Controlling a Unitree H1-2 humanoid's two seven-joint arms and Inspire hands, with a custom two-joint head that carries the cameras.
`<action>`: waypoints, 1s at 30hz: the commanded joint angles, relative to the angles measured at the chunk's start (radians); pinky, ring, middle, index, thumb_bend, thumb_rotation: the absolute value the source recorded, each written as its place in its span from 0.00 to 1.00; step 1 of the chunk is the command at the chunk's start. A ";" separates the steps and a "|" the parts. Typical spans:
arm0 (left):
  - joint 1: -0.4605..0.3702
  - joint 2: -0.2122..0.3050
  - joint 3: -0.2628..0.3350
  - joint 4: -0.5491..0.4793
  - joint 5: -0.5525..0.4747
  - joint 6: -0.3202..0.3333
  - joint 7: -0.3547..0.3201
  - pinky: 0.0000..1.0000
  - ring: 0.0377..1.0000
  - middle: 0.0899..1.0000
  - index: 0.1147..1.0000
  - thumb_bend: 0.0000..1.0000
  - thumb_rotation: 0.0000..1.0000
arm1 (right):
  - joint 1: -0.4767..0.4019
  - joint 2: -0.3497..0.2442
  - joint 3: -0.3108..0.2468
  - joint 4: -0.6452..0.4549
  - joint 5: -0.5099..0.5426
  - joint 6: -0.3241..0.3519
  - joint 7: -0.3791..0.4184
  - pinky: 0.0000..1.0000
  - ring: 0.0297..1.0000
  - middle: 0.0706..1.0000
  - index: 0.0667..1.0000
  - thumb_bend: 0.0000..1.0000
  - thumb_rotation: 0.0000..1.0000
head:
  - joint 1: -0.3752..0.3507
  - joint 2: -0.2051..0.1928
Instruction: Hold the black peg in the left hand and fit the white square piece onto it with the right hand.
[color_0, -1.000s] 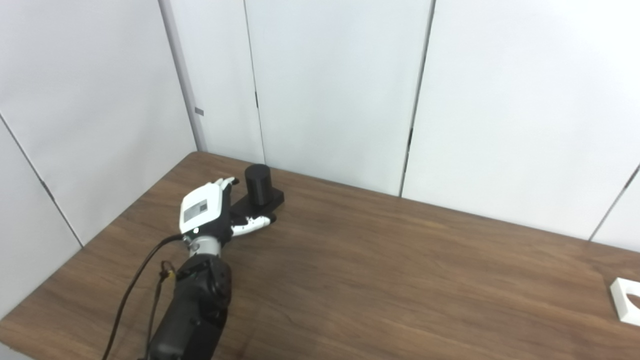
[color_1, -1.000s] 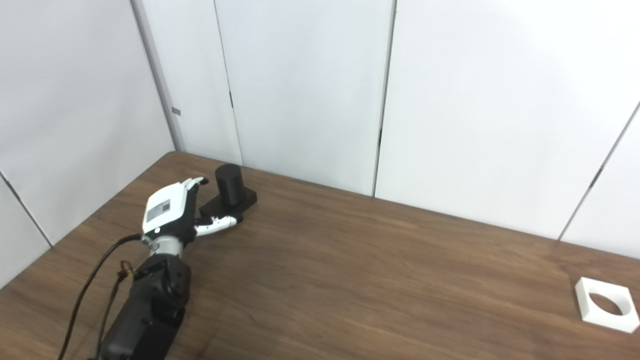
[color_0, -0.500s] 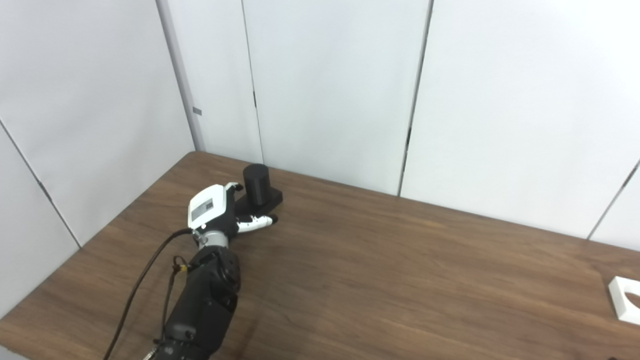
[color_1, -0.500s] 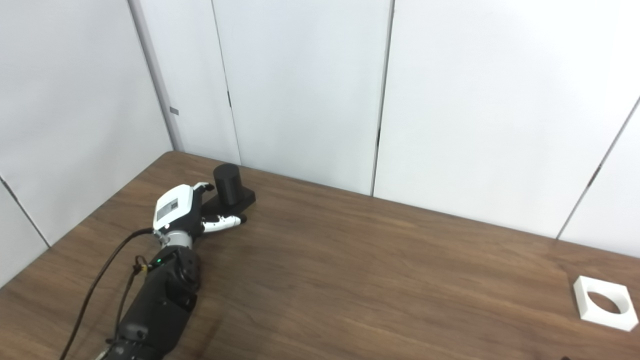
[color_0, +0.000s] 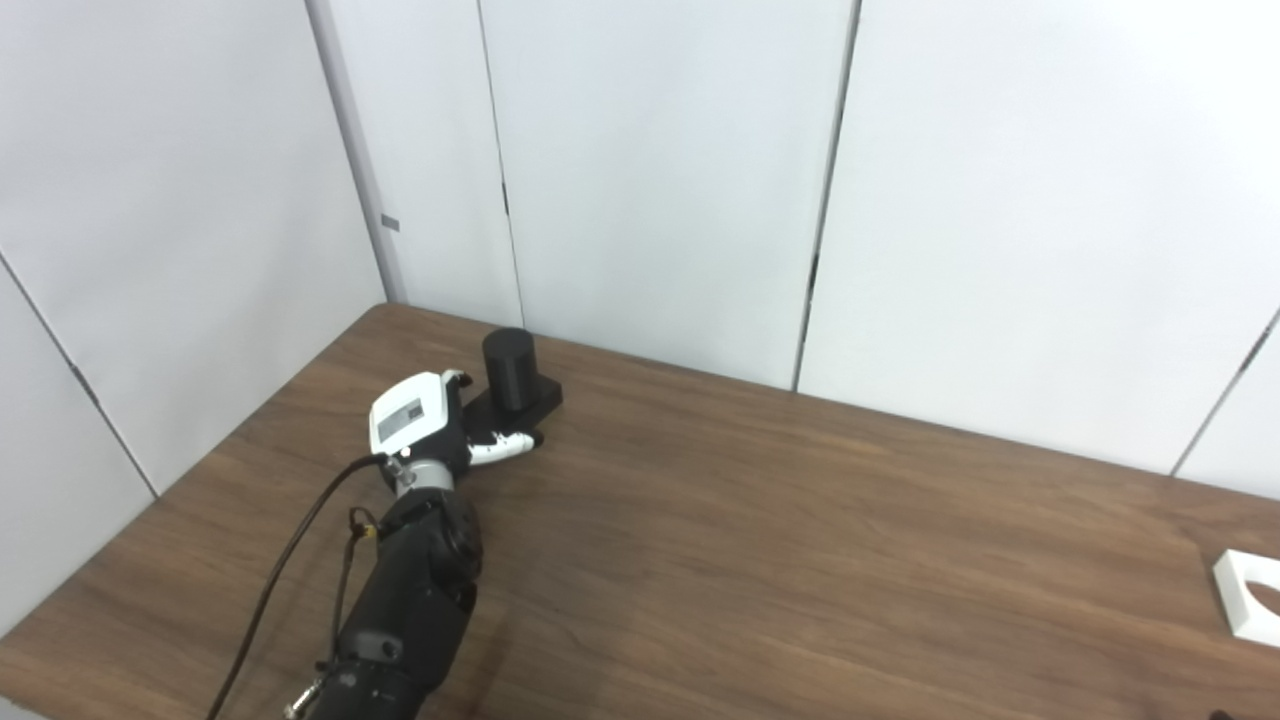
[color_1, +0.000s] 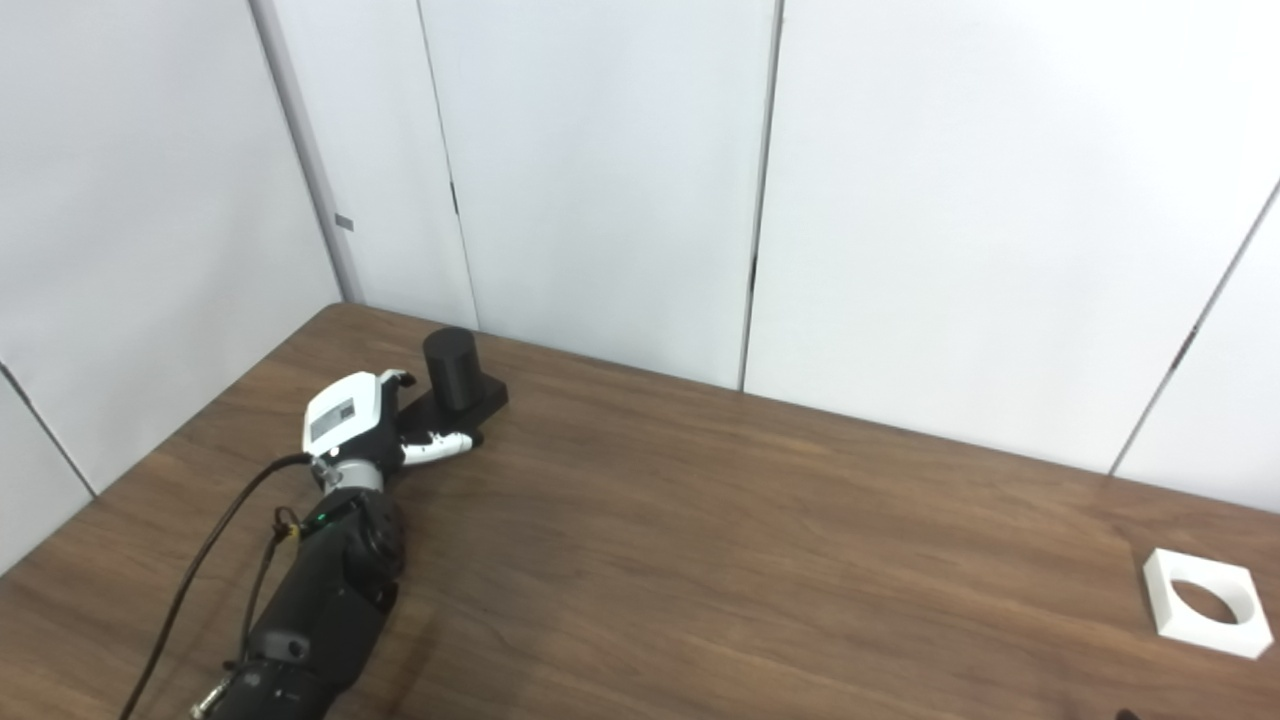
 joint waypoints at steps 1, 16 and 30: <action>-0.057 0.046 -0.014 0.002 0.047 0.000 0.049 0.87 0.88 0.86 0.81 0.95 0.52 | -0.012 -0.001 -0.006 -0.009 0.007 -0.019 0.006 0.96 0.95 0.93 0.89 0.42 0.67 | 0.001 0.000; -0.069 0.056 -0.055 0.111 0.210 0.000 0.027 0.95 0.96 0.93 0.83 0.96 0.65 | -0.018 -0.006 -0.006 -0.002 0.008 -0.033 0.009 0.98 0.96 0.93 0.89 0.40 0.65 | -0.005 0.006; -0.058 0.067 -0.082 0.083 0.121 -0.026 0.111 0.88 0.86 0.79 0.46 0.84 0.41 | -0.016 -0.001 -0.006 -0.020 0.000 -0.007 0.003 0.97 0.96 0.93 0.88 0.39 0.64 | -0.009 0.010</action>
